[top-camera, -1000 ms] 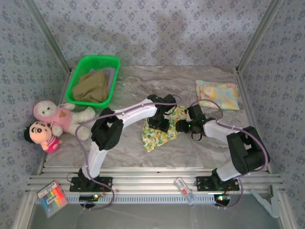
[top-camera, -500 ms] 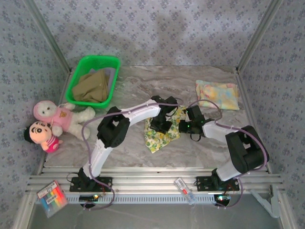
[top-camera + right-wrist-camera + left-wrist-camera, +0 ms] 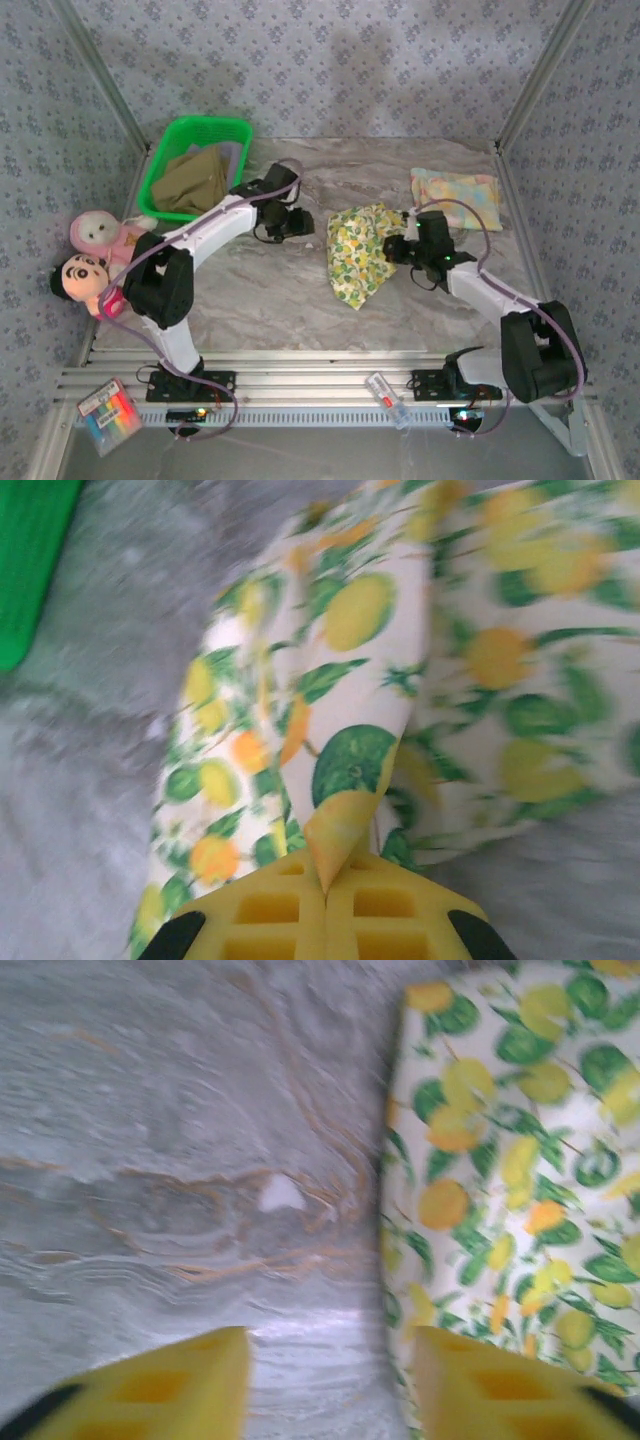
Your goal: Fold and stack the skirts
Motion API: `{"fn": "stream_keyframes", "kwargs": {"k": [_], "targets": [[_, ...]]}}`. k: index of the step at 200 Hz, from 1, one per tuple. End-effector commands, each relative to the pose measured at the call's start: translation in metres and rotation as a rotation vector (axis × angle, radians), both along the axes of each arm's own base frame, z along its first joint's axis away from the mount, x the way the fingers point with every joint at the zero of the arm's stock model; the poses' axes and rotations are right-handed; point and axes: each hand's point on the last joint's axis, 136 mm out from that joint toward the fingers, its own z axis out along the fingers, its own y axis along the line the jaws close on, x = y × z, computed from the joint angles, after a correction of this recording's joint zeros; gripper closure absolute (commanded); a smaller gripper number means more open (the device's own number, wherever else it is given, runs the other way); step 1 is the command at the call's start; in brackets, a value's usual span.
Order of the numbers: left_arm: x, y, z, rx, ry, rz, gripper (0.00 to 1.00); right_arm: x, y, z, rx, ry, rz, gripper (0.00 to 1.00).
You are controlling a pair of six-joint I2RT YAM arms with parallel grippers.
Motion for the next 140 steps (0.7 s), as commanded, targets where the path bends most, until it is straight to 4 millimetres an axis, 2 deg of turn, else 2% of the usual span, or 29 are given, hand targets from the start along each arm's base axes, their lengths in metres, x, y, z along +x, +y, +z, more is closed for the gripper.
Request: {"fn": "stream_keyframes", "kwargs": {"k": [1, 18, 24, 32, 44, 61, 73, 85, 100, 140], "targets": [[0.003, -0.005, 0.007, -0.051, -0.025, -0.003, 0.21, -0.005, 0.083, 0.073, 0.109, -0.183, 0.288, 1.00], [0.013, 0.007, 0.016, -0.125, -0.045, 0.070, 0.18, -0.016, 0.127, 0.106, 0.092, -0.256, 0.438, 1.00], [0.016, 0.014, 0.021, -0.153, -0.062, 0.098, 0.15, -0.017, 0.134, 0.110, 0.074, -0.267, 0.453, 1.00], [0.018, 0.024, 0.027, -0.175, -0.087, 0.128, 0.11, -0.015, 0.133, 0.105, 0.046, -0.258, 0.439, 1.00], [0.018, 0.040, 0.033, -0.175, -0.120, 0.160, 0.06, -0.008, 0.116, 0.085, 0.021, -0.213, 0.371, 1.00], [0.013, 0.058, 0.029, -0.132, -0.127, 0.182, 0.03, 0.001, 0.076, 0.034, 0.027, -0.077, 0.221, 1.00], [0.008, 0.063, 0.022, -0.105, -0.107, 0.174, 0.02, -0.001, 0.048, -0.004, 0.048, 0.042, 0.109, 1.00], [0.002, 0.063, 0.013, -0.082, -0.080, 0.156, 0.02, -0.009, 0.032, -0.029, 0.061, 0.113, 0.055, 1.00], [-0.005, 0.064, 0.001, -0.041, -0.046, 0.139, 0.02, -0.019, 0.026, -0.044, 0.044, 0.156, 0.052, 1.00], [-0.018, 0.088, -0.031, 0.122, 0.055, 0.173, 0.02, -0.039, 0.023, -0.063, -0.026, 0.206, 0.054, 1.00]]}}
